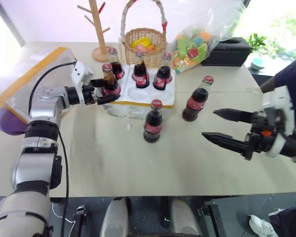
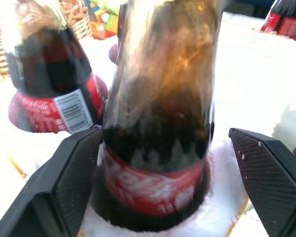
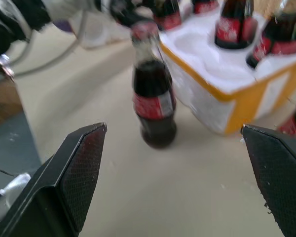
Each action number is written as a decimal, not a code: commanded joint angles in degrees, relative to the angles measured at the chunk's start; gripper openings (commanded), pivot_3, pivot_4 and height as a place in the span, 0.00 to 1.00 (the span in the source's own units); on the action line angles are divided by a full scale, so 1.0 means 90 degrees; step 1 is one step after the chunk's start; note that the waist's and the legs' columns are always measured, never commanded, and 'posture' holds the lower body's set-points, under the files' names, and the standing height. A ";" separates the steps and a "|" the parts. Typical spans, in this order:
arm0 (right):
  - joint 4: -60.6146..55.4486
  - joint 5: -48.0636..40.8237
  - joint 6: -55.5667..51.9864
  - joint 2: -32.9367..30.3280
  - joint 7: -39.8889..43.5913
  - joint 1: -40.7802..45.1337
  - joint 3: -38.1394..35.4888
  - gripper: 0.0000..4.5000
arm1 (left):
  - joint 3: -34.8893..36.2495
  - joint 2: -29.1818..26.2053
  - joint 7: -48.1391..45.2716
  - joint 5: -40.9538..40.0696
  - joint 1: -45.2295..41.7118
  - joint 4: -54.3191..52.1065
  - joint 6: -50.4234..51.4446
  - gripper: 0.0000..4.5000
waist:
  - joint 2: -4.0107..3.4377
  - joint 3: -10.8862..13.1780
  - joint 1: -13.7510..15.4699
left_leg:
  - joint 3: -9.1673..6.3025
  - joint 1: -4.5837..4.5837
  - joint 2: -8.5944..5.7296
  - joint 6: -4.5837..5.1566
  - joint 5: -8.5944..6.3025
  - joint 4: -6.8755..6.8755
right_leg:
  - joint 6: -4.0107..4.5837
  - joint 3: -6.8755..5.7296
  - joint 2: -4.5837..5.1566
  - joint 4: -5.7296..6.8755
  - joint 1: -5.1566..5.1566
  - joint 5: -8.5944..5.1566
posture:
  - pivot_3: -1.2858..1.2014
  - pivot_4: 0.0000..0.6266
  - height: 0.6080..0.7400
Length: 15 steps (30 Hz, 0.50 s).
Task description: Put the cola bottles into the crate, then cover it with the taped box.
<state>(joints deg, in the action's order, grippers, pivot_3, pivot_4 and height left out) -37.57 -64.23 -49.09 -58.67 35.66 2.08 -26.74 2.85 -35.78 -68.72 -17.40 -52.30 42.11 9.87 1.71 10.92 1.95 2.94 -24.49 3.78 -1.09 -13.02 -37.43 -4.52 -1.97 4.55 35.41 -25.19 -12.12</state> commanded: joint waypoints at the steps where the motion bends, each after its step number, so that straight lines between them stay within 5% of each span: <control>1: -0.0117 0.0634 0.0439 0.0394 -0.0168 0.0028 0.0492 1.00 | 0.0918 -0.0461 -0.0020 -0.1088 0.0176 -0.1437 0.1251 0.98 | 0.0001 0.0001 -0.0025 | 0.0000 0.0000 0.0000 0.0000 0.0000 0.0000 | -0.0005 0.0000 0.0000 0.0002 -0.0001 0.0003 | 0.52 0.24 1.00; 5: 0.0043 0.1356 0.0787 0.0941 -0.0353 0.0096 0.1113 1.00 | 0.1598 -0.1010 -0.0158 -0.2504 0.0910 -0.3242 0.3189 0.98 | -0.0004 -0.0002 -0.0130 | -0.0002 0.0001 0.0001 0.0000 0.0000 -0.0001 | -0.0011 0.0001 0.0000 0.0006 -0.0001 0.0001 | 0.52 0.24 1.00; 9: 0.0543 0.2047 0.1064 0.1732 -0.0545 0.0631 0.2101 1.00 | 0.1356 -0.1658 -0.0505 -0.3085 0.2990 -0.6035 0.3840 0.98 | -0.0017 -0.0011 -0.0223 | 0.0005 0.0022 -0.0001 -0.0001 0.0000 0.0006 | 0.0007 0.0011 0.0006 0.0000 0.0017 -0.0013 | 0.52 0.24 1.00; 15: 0.1164 0.2839 0.1390 0.2552 -0.0220 0.1382 0.3281 1.00 | 0.1018 -0.1598 -0.0114 -0.2709 0.3529 -0.6479 0.3436 0.98 | -0.0015 -0.0009 -0.0143 | -0.0010 0.0042 0.0001 -0.0010 0.0006 0.0003 | 0.0022 0.0003 -0.0004 0.0009 0.0029 -0.0011 | 0.52 0.24 1.00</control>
<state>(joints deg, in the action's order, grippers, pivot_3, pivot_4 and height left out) -27.20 -40.44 -38.33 -36.67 32.68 12.91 1.01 12.06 -49.61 -70.36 -42.70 -20.37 -14.83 42.63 1.58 10.84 0.66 2.87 -24.11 3.78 -1.18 -12.97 -37.40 -4.32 -1.93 4.52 35.48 -24.92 -12.22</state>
